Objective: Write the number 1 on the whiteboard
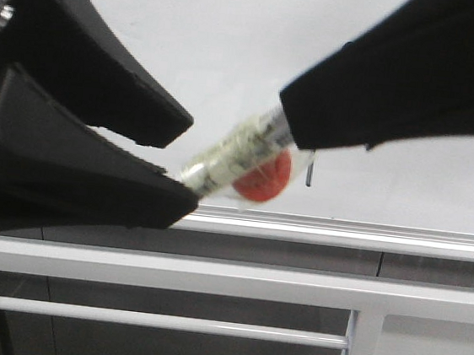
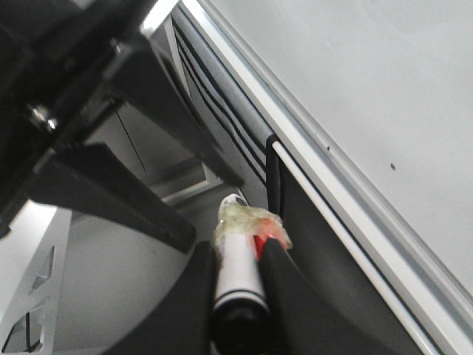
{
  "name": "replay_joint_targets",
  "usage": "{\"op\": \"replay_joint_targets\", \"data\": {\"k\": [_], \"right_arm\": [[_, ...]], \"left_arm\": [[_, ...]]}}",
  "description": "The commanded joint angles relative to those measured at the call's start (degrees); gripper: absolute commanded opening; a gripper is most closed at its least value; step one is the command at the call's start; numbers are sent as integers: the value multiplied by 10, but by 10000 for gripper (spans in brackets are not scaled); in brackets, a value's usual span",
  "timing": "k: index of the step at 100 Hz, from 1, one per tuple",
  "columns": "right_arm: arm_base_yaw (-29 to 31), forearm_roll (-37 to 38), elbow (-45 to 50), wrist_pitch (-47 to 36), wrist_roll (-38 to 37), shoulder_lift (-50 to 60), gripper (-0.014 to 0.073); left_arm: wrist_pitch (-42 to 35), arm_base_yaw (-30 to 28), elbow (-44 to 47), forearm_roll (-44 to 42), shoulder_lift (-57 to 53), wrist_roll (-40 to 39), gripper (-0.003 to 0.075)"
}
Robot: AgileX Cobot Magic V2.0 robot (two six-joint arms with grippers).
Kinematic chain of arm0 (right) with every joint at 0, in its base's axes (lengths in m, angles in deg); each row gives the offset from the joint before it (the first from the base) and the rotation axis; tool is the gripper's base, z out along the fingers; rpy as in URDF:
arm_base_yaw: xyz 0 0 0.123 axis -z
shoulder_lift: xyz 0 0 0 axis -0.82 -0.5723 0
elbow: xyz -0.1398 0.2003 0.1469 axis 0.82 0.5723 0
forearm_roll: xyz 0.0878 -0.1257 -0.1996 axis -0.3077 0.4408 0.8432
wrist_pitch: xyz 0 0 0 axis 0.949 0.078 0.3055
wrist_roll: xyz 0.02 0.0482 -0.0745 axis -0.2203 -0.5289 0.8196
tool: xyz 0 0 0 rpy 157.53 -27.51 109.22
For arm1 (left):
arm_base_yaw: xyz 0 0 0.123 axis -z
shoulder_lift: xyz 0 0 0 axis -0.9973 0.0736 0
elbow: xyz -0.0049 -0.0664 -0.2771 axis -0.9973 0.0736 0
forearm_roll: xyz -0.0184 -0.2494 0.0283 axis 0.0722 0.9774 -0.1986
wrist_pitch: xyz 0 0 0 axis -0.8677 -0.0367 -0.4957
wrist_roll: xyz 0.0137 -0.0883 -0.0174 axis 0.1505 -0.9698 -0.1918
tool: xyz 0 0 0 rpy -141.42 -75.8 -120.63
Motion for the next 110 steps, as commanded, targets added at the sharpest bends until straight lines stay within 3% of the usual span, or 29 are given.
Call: {"op": "replay_joint_targets", "data": {"k": [1, 95, 103, 110], "right_arm": [[2, -10, -26, -19, 3, 2, -43], [2, -28, -27, 2, 3, 2, -43], [2, -28, -27, 2, 3, 2, -43], [2, -28, -27, 2, 3, 2, -43]], "left_arm": [[-31, -1, -18, -1, -3, -8, 262], [-21, -1, -18, 1, -3, -8, 260], [-21, -1, -18, 1, -3, -8, 223], [-19, -1, -18, 1, -3, -8, 130]]}}
